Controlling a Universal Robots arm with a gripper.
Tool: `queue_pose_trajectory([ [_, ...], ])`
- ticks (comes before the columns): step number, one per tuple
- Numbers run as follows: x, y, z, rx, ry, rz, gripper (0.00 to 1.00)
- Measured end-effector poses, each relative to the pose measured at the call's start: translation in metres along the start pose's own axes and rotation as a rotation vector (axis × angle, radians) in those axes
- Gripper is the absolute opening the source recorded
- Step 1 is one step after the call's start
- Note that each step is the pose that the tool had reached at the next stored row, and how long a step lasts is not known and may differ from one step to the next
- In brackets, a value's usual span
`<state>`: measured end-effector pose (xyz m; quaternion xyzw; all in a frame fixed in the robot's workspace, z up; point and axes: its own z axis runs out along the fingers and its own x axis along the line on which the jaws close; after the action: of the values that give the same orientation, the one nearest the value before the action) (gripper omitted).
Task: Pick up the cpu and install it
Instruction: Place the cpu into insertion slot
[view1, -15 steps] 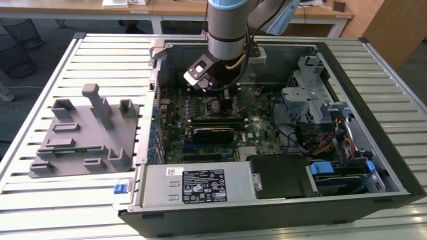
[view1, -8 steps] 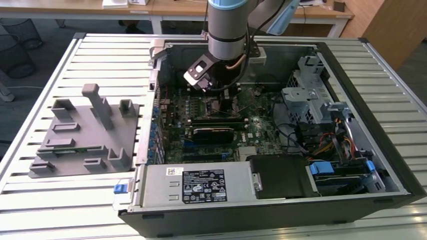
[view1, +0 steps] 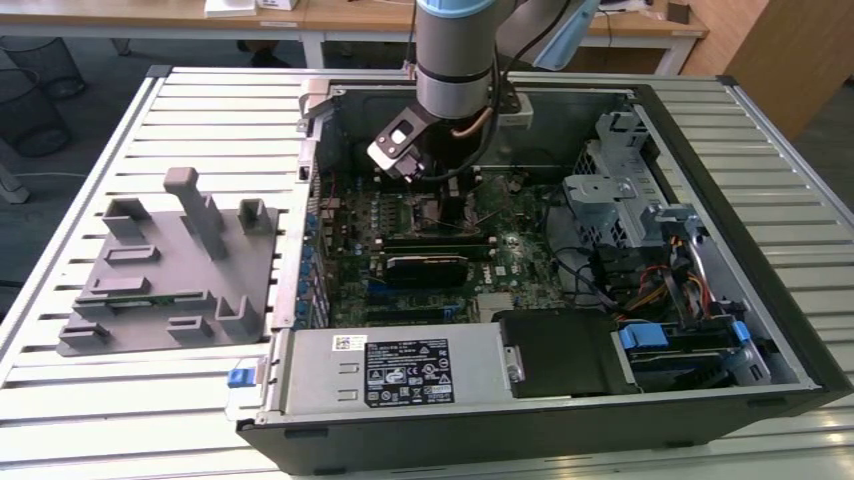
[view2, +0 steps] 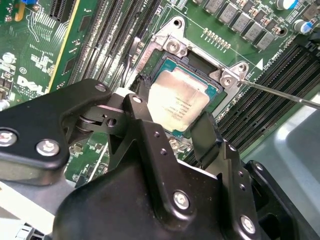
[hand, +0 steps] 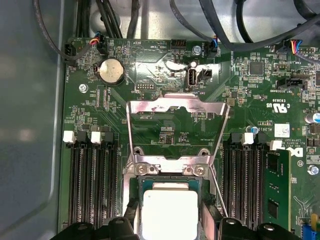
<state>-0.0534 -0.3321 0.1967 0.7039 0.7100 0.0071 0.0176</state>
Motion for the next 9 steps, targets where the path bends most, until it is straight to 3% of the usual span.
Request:
queue_pose_trajectory([
  [9, 0.0021, 0.0000, 0.0009, -0.0001, 0.0002, 0.000, 0.60],
])
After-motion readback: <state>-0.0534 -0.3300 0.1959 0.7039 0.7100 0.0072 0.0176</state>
